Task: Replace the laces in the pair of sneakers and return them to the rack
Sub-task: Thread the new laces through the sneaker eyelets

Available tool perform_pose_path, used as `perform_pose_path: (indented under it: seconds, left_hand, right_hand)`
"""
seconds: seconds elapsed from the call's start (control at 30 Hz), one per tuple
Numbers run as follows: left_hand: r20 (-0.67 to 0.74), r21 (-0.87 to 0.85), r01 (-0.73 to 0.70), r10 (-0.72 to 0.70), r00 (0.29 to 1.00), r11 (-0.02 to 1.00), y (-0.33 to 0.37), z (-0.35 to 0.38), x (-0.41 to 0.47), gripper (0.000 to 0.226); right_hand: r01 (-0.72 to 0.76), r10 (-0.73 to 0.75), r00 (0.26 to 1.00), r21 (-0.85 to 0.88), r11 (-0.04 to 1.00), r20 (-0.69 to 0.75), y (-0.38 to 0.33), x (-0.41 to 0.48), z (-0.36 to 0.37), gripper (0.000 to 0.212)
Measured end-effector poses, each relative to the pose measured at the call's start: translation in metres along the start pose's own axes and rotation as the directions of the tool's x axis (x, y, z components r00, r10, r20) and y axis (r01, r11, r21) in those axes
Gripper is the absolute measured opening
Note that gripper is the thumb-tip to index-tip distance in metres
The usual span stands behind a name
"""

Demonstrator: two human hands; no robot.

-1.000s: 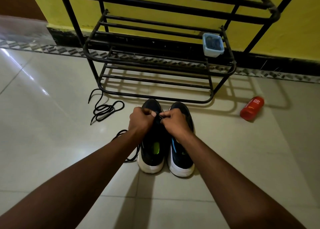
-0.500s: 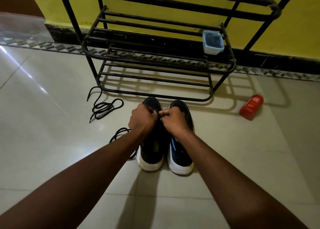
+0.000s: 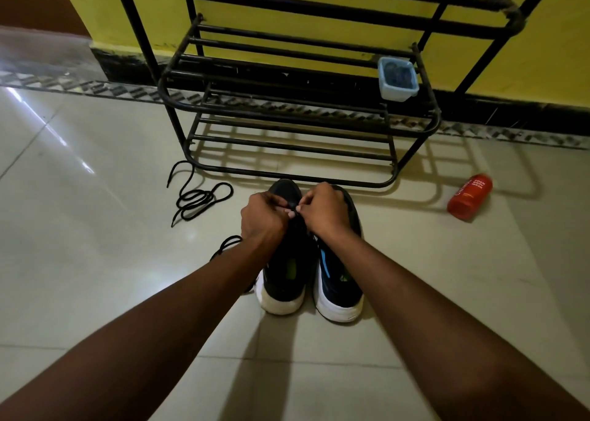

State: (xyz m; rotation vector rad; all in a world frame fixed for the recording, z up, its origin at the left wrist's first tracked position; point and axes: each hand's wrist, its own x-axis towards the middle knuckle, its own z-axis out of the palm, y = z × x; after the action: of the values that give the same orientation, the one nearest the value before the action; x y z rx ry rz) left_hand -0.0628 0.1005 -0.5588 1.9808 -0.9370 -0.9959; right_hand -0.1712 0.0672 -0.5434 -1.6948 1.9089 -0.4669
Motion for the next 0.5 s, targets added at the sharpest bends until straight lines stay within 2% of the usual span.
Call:
perform_pose_path:
  seconds: [0.07,0.13,0.2,0.23,0.27,0.3,0.33,0.37,0.4,0.43,0.47,0.5]
  left_hand:
    - [0.013,0.008,-0.001,0.000,1.000,1.000,0.001,-0.002,0.000,0.014]
    - [0.024,0.046,-0.022,0.021,0.999,0.999,0.001,-0.002,-0.001,0.013]
    - [0.039,0.060,-0.038,0.036,0.999,0.997,0.000,-0.003,-0.004,0.013]
    - [0.048,0.059,-0.049,0.046,0.998,0.997,0.000,-0.003,-0.004,0.014]
    - [0.050,0.060,-0.053,0.050,0.998,0.997,-0.001,-0.003,-0.004,0.015]
    - [0.047,0.060,-0.047,0.044,0.998,0.997,-0.002,-0.003,-0.004,0.015]
    - [0.050,0.058,-0.034,0.031,0.998,0.998,-0.003,-0.003,-0.003,0.015]
    - [0.056,0.045,-0.011,0.008,0.998,0.999,-0.003,-0.003,-0.003,0.015]
    - [0.062,0.023,0.015,-0.017,0.998,1.000,-0.003,-0.004,-0.002,0.015]
    - [0.066,-0.001,0.042,-0.042,0.997,0.999,-0.001,-0.004,-0.001,0.015]
    - [0.063,-0.023,0.066,-0.065,0.996,0.998,-0.001,-0.005,0.001,0.015]
    - [0.058,-0.046,0.082,-0.080,0.995,0.996,-0.001,-0.006,0.001,0.015]
  right_hand:
    - [0.047,-0.046,0.999,-0.097,0.994,0.014,-0.004,0.000,0.000,0.013]
    - [0.097,-0.089,0.994,-0.132,0.987,0.064,-0.006,0.003,0.000,0.013]
    - [0.163,-0.159,0.986,-0.112,0.980,0.044,-0.006,0.004,-0.001,0.004]
    - [0.156,-0.156,0.988,0.003,0.988,-0.002,-0.007,0.003,-0.003,0.006]
    - [0.124,-0.117,0.992,0.210,0.970,-0.044,-0.009,0.002,-0.004,0.010]
    - [0.065,-0.039,0.997,0.459,0.886,-0.066,-0.013,0.000,-0.009,0.013]
    - [0.023,0.050,0.994,0.620,0.784,-0.101,-0.013,0.002,-0.015,0.015]
    - [0.039,0.081,0.985,0.660,0.751,-0.150,-0.012,0.004,-0.023,0.015]
    - [0.096,0.032,0.979,0.595,0.798,-0.200,-0.011,0.007,-0.033,0.013]
    - [0.167,-0.085,0.976,0.444,0.880,-0.198,-0.008,0.013,-0.044,0.010]
    - [0.245,-0.230,0.969,0.228,0.942,-0.090,-0.004,0.017,-0.052,0.005]
    - [0.311,-0.311,0.947,0.009,0.950,0.087,-0.001,0.019,-0.059,0.004]
